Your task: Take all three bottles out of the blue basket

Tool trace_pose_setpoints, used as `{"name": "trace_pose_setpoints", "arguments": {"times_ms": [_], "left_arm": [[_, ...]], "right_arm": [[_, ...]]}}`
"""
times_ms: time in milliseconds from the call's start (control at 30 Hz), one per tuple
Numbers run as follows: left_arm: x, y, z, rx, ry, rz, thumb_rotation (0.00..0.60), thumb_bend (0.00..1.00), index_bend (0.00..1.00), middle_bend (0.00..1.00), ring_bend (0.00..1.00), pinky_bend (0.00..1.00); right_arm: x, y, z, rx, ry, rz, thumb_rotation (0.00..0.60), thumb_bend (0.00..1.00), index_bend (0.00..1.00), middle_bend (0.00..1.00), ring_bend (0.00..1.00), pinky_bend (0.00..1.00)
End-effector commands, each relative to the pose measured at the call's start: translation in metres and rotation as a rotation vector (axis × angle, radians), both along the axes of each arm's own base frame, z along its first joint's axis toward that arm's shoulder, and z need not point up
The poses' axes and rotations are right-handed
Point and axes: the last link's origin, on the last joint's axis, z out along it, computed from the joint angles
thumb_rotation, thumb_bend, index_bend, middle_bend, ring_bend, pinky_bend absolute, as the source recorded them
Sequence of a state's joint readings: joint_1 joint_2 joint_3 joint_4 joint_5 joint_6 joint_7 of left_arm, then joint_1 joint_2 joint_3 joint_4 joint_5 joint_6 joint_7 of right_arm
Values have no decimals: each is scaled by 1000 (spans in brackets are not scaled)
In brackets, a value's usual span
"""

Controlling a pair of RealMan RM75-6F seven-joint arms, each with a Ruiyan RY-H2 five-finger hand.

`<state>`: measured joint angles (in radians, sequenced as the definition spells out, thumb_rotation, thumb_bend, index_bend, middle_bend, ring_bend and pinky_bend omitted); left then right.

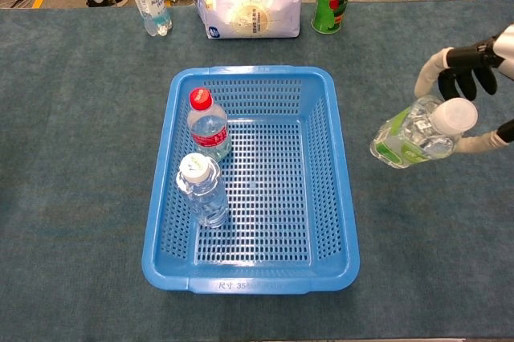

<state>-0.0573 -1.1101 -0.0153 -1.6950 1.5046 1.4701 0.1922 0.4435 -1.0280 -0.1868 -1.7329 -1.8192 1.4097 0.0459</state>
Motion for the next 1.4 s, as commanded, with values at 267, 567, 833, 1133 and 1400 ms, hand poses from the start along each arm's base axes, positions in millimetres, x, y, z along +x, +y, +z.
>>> {"name": "trace_pose_setpoints", "arguments": {"times_ms": [267, 567, 833, 1133, 1400], "left_arm": [[3, 2, 0, -7, 3, -7, 600, 108, 210, 192, 120, 370], [2, 2, -2, -13, 4, -1, 600, 108, 210, 192, 120, 370], [2, 1, -2, -10, 1, -5, 600, 108, 209, 192, 120, 370], [3, 3, -2, -10, -4, -8, 600, 108, 210, 192, 120, 370], [10, 4, -4, -32, -54, -41, 600, 108, 210, 192, 120, 370]], "right_arm": [[-34, 15, -1, -32, 63, -110, 600, 82, 641, 642, 611, 673], [-37, 14, 1, -23, 109, -139, 600, 42, 474, 482, 511, 674], [-34, 13, 3, -20, 120, -136, 600, 0, 318, 378, 433, 674], [-29, 10, 9, -54, 124, -116, 600, 0, 245, 309, 345, 640], [-19, 1, 13, -107, 152, -68, 600, 0, 245, 303, 315, 580]]}}
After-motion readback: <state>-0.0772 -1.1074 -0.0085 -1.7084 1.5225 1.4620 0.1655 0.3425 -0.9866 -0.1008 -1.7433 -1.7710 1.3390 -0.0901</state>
